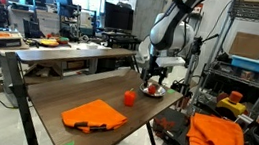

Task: Remove the orange object from the pan

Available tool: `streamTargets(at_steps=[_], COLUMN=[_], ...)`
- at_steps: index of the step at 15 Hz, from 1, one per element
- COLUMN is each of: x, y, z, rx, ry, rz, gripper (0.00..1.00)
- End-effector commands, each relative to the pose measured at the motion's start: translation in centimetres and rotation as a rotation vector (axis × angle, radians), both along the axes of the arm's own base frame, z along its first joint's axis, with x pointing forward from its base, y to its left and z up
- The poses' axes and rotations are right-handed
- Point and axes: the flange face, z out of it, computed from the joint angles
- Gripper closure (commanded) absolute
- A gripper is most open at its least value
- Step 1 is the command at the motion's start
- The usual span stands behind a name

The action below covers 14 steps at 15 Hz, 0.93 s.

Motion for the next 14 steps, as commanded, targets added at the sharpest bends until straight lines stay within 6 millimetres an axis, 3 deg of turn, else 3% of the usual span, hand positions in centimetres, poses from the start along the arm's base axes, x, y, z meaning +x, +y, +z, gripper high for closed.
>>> streamTargets(at_steps=[1,3,6,9,12,14], x=[0.8,0.9,1.0,0.8,-0.3,-0.6], y=[0.2,0.2,-0.1,-0.5,-0.6,-0.6], z=[-1.0,-1.7,-2.2,-1.4,1.2,5.1], rx=[-0.033,-0.045,-0.065,-0.06,0.003,0.055], ry=[0.017,0.025,0.027,0.058,0.121,0.122], rz=[-0.006,-0.008,-0.013,-0.025,-0.014,-0.011], gripper=[0.26,0.31,0.55,0.77,0.79,0.79])
